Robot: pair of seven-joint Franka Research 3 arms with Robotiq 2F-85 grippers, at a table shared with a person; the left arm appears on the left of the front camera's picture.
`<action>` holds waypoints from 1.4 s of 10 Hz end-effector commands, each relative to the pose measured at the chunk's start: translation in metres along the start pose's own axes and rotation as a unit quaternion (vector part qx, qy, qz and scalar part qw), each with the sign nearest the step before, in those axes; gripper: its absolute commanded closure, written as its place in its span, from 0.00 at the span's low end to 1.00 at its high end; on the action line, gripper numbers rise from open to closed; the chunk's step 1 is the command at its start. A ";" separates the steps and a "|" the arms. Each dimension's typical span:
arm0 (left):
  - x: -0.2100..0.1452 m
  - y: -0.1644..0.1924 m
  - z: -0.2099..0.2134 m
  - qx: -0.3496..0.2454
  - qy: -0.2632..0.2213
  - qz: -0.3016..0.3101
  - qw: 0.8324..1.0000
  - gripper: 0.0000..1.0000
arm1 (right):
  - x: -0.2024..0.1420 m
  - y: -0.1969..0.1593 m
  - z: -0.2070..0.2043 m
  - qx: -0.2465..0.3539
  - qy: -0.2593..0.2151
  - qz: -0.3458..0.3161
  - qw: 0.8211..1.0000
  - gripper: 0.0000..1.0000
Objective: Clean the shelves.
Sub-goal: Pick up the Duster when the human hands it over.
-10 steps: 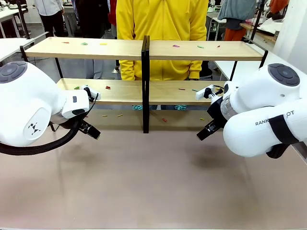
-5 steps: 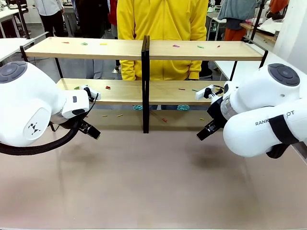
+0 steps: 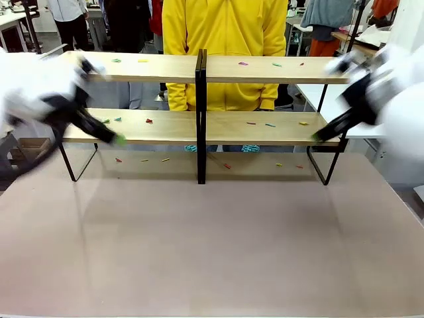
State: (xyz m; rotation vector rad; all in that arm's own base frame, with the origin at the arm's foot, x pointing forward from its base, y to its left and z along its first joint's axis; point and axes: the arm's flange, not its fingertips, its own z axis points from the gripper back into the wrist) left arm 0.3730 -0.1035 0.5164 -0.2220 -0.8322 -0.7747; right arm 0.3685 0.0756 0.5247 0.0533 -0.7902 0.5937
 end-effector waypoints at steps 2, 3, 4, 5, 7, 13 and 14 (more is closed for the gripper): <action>-0.138 -0.013 0.152 0.003 -0.151 0.032 0.988 0.00 | -0.051 -0.014 0.119 -0.035 -0.065 0.029 0.997 0.00; -0.138 -0.008 0.156 -0.007 -0.168 0.048 0.985 0.00 | -0.046 -0.011 0.121 -0.035 -0.074 0.040 0.996 0.00; -0.139 -0.007 0.155 -0.002 -0.194 0.053 0.980 0.00 | -0.041 -0.011 0.120 -0.051 -0.078 0.054 0.994 0.00; -0.136 -0.006 0.152 -0.006 -0.202 0.064 0.977 0.00 | -0.037 -0.011 0.118 -0.045 -0.083 0.055 0.994 0.00; -0.135 -0.005 0.151 0.009 -0.195 0.092 0.976 0.00 | -0.030 -0.016 0.114 -0.057 -0.085 0.058 0.993 0.00; -0.139 0.001 0.146 0.013 -0.134 0.078 0.988 0.00 | -0.026 -0.026 0.105 -0.043 -0.087 0.049 0.994 0.00; -0.138 0.003 0.145 0.012 -0.130 0.074 0.989 0.00 | -0.027 -0.027 0.104 -0.041 -0.087 0.048 0.994 0.00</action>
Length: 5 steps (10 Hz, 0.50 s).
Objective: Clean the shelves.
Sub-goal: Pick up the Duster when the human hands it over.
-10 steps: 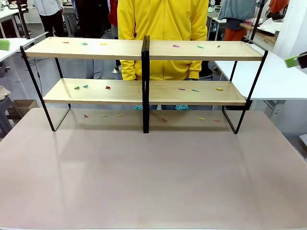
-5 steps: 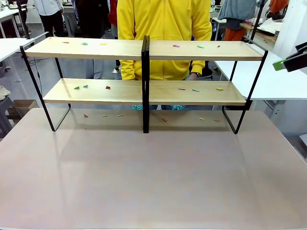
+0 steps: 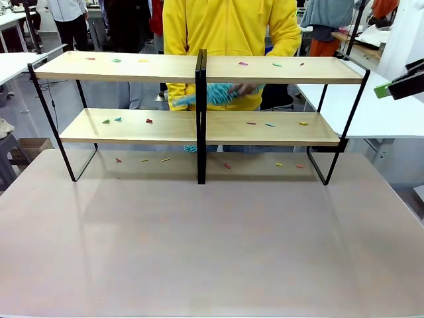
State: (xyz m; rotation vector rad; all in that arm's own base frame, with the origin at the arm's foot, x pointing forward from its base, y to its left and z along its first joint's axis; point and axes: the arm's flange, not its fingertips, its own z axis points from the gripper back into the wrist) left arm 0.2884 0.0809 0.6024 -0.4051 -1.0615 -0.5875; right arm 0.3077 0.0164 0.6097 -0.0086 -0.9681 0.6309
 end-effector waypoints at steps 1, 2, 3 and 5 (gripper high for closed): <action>-0.091 -0.063 -0.022 0.009 0.007 -0.020 1.000 0.00 | -0.024 0.007 -0.008 -0.002 -0.010 0.010 1.000 0.00; -0.093 -0.063 -0.021 0.010 0.010 -0.026 1.000 0.00 | -0.024 0.007 -0.008 -0.006 -0.010 0.013 1.000 0.00; -0.094 -0.060 -0.021 0.021 0.015 -0.028 0.999 0.00 | -0.024 0.007 -0.008 -0.007 -0.010 0.014 1.000 0.00; -0.094 -0.056 -0.022 0.051 0.025 -0.005 0.998 0.00 | -0.023 0.008 -0.012 -0.011 -0.006 0.021 1.000 0.00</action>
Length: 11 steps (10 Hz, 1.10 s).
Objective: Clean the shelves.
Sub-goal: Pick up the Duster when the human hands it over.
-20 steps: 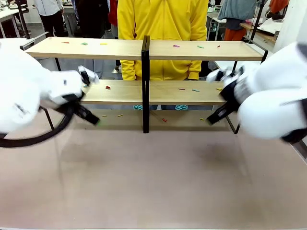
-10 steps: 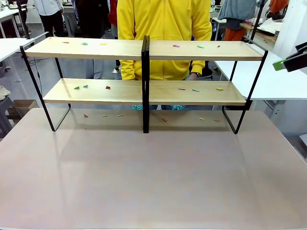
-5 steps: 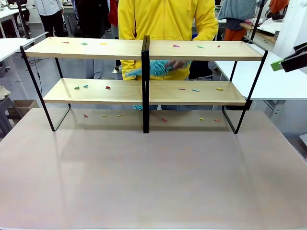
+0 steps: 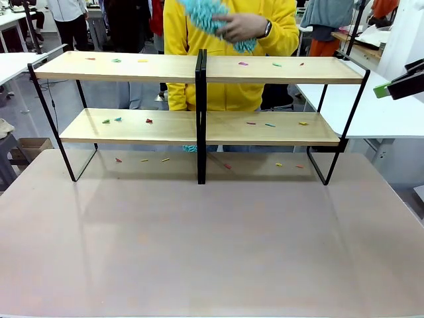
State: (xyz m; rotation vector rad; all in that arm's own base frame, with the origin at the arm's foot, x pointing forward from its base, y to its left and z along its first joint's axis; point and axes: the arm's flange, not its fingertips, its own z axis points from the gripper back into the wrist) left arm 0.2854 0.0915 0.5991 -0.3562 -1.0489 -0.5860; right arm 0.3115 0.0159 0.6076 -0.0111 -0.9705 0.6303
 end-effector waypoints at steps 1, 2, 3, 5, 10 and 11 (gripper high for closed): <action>0.002 -0.003 -0.002 -0.009 -0.004 -0.004 1.000 0.00 | -0.023 0.011 -0.010 -0.013 -0.003 0.026 1.000 0.00; 0.002 -0.003 -0.002 -0.009 -0.004 -0.004 1.000 0.00 | -0.023 0.012 -0.011 -0.017 -0.002 0.027 0.999 0.00; 0.002 -0.003 -0.002 -0.009 -0.004 -0.004 1.000 0.00 | -0.023 0.013 -0.012 -0.017 -0.001 0.031 0.999 0.00; 0.002 -0.003 -0.002 -0.009 -0.004 -0.004 1.000 0.00 | -0.022 0.016 -0.017 -0.015 0.001 0.033 0.999 0.00; 0.002 -0.003 -0.002 -0.009 -0.004 -0.004 1.000 0.00 | -0.014 0.019 -0.013 0.007 -0.020 -0.082 0.996 0.00; 0.002 -0.003 -0.002 -0.009 -0.004 -0.004 1.000 0.00 | -0.013 0.021 -0.006 0.024 -0.023 -0.112 0.993 0.00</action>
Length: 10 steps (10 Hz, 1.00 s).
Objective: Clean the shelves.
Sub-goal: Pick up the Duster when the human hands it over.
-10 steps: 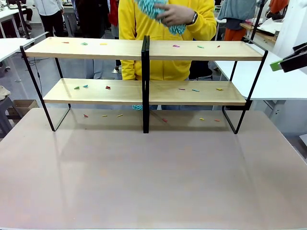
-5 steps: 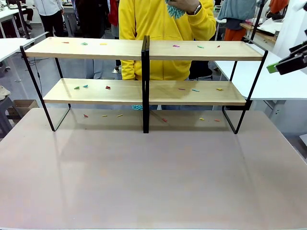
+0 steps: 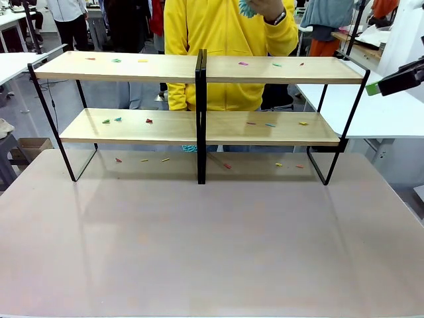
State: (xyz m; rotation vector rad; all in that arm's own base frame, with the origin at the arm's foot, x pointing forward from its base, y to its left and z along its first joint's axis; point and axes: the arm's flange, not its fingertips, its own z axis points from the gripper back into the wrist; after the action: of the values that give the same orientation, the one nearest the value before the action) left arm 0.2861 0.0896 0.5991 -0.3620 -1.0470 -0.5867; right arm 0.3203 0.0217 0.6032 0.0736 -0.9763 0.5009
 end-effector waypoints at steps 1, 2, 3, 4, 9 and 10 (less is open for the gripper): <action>0.002 -0.002 -0.001 -0.007 -0.004 -0.005 1.000 0.00 | -0.020 0.019 0.012 0.037 -0.007 -0.055 0.998 0.00; 0.002 -0.002 -0.001 -0.007 -0.004 -0.005 1.000 0.00 | -0.021 0.022 0.017 0.047 -0.006 -0.064 0.997 0.00; 0.002 -0.002 -0.001 -0.007 -0.004 -0.005 1.000 0.00 | -0.023 0.025 0.025 0.061 -0.012 -0.066 0.996 0.00; 0.002 -0.002 -0.001 -0.007 -0.004 -0.005 1.000 0.00 | -0.024 0.027 0.032 0.052 -0.022 -0.071 0.996 0.00; 0.002 -0.002 -0.001 -0.007 -0.004 -0.005 1.000 0.00 | -0.026 0.035 0.051 0.043 -0.046 -0.052 0.997 0.00; 0.002 -0.002 -0.001 -0.007 -0.004 -0.005 1.000 0.00 | -0.027 0.036 0.050 0.043 -0.047 -0.053 0.997 0.00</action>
State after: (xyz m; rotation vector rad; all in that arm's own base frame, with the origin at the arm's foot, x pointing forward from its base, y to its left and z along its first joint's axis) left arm 0.2858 0.0896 0.5993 -0.3620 -1.0479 -0.5870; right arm 0.2708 0.0259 0.6398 0.2241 -1.0357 0.4583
